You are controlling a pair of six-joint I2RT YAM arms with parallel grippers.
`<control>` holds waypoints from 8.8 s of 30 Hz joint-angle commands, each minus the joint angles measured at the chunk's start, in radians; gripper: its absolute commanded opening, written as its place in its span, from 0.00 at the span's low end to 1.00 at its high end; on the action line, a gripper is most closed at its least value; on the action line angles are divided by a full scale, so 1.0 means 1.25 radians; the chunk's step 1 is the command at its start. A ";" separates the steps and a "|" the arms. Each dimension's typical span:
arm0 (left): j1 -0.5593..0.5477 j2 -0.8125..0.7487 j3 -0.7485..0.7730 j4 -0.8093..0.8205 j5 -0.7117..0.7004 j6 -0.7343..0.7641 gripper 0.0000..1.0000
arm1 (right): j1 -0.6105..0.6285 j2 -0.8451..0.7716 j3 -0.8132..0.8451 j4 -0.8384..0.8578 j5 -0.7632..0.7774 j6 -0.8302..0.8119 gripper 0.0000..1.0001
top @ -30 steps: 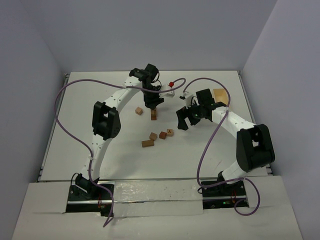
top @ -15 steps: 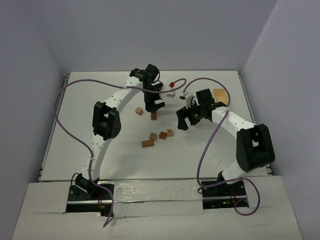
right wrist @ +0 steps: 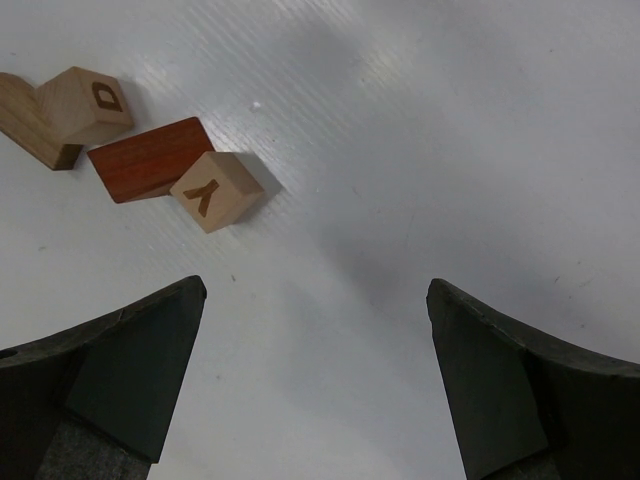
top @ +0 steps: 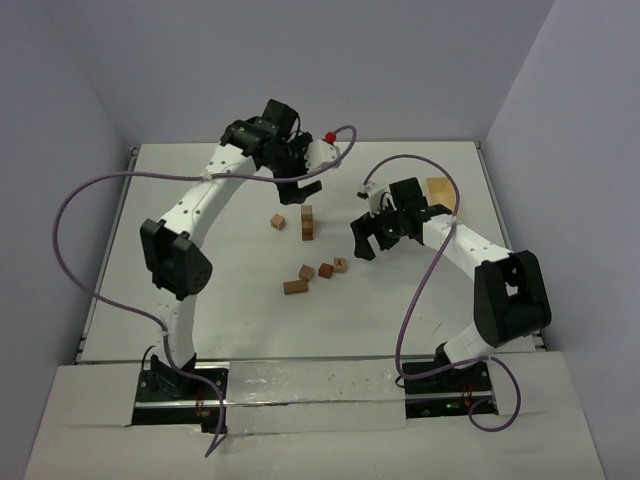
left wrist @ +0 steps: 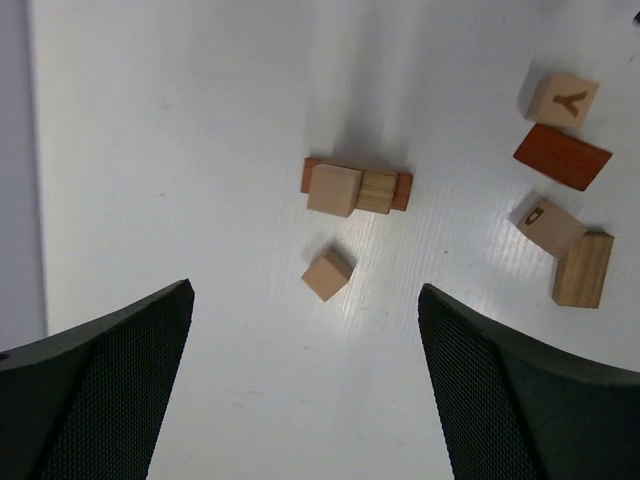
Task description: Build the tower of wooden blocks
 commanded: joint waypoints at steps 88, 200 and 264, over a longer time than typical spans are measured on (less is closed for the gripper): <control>0.362 -0.612 -0.748 0.543 -0.199 -0.879 0.86 | 0.264 0.056 0.227 -0.103 0.235 0.285 0.00; 0.434 -0.499 -0.654 0.595 -0.140 -0.843 0.99 | 0.330 0.533 0.785 -0.366 0.580 0.762 0.00; 0.434 -0.502 -0.658 0.590 -0.122 -0.833 0.99 | 0.322 0.560 0.797 -0.360 0.551 0.750 0.26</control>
